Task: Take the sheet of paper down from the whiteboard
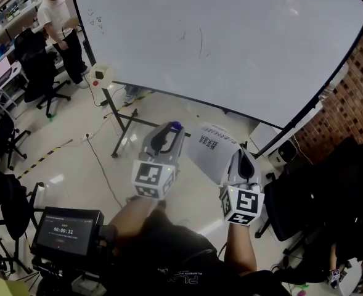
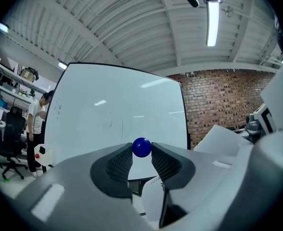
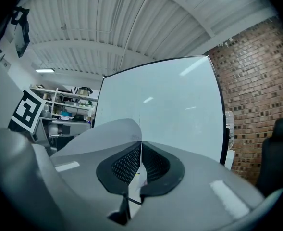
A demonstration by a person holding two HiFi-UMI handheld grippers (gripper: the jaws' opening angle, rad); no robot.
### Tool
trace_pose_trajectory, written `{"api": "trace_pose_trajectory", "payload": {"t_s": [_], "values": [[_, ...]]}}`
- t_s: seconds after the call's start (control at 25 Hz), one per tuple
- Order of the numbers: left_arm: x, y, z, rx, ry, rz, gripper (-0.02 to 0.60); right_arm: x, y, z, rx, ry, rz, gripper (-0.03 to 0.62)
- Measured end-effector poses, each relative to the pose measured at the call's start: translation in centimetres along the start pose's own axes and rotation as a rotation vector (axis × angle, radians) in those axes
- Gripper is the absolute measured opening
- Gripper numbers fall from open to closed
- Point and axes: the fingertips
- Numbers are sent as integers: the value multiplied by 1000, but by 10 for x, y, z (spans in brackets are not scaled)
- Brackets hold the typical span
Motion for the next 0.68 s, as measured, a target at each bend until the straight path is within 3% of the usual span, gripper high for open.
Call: {"api": "trace_pose_trajectory", "payload": {"t_s": [0.2, 0.68], "values": [[-7, 2, -2, -18, 0, 49, 124, -3, -3, 2, 3, -4, 5, 12], [0, 0, 5, -19, 14, 48, 124, 3, -5, 7, 6, -2, 7, 12]]}}
Point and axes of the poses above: the fingertips, and each gripper's own axes: z forward along the fingers, y to its left, x out of its underside, and after that the axes turned 3 degrees about x, right-handed
